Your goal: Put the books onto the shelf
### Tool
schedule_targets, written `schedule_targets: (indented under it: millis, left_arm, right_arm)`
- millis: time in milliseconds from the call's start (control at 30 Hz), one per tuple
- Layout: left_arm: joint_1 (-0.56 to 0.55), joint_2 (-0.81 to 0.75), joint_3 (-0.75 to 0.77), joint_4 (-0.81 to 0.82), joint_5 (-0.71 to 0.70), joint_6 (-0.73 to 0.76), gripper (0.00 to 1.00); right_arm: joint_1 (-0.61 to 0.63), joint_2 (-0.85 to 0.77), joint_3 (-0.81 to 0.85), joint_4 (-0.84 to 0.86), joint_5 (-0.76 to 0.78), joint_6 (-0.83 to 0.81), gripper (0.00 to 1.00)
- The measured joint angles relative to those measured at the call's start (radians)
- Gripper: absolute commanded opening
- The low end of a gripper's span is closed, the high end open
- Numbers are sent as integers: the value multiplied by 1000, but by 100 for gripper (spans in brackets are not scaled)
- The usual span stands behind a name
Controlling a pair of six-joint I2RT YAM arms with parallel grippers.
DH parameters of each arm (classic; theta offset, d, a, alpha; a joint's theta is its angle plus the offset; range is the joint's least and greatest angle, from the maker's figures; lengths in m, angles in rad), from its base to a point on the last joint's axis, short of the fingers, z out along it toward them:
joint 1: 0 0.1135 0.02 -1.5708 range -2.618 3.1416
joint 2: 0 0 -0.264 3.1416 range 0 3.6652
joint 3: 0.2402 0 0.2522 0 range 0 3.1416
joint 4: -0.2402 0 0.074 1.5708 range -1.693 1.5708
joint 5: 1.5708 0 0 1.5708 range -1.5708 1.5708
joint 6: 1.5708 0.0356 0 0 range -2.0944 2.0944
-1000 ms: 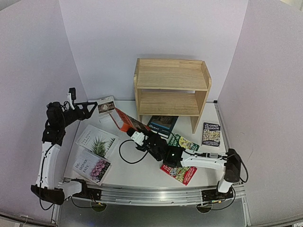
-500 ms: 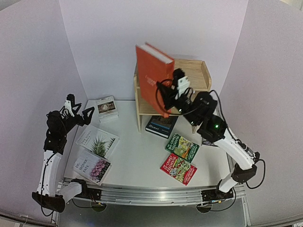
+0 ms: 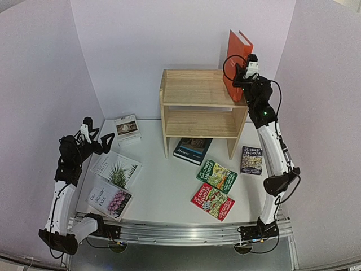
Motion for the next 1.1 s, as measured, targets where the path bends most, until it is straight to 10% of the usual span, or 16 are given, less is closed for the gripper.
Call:
schedule_targets:
  millis: [933, 1100]
  left_arm:
    - [0, -29, -28, 19, 2, 10, 100]
    - [0, -29, -28, 18, 8, 10, 100]
  right_arm:
    - [-32, -135, -322, 259, 30, -179, 22]
    - [-36, -135, -331, 278, 33, -172, 46]
